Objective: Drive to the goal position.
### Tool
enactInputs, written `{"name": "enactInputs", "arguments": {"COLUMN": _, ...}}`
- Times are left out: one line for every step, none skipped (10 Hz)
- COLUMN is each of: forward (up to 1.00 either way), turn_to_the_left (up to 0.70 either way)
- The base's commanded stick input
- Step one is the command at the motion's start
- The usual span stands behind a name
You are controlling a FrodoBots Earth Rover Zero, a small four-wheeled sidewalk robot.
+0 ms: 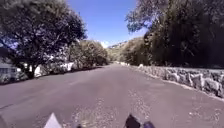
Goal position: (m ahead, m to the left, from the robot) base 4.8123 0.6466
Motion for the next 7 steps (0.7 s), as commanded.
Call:
{"name": "enactInputs", "arguments": {"forward": 0.85, "turn_to_the_left": 0.00}}
{"name": "enactInputs", "arguments": {"forward": 0.85, "turn_to_the_left": 0.00}}
{"name": "enactInputs", "arguments": {"forward": 0.85, "turn_to_the_left": 0.00}}
{"name": "enactInputs", "arguments": {"forward": 0.85, "turn_to_the_left": 0.00}}
{"name": "enactInputs", "arguments": {"forward": 0.85, "turn_to_the_left": 0.00}}
{"name": "enactInputs", "arguments": {"forward": 0.85, "turn_to_the_left": 0.00}}
{"name": "enactInputs", "arguments": {"forward": 0.85, "turn_to_the_left": 0.00}}
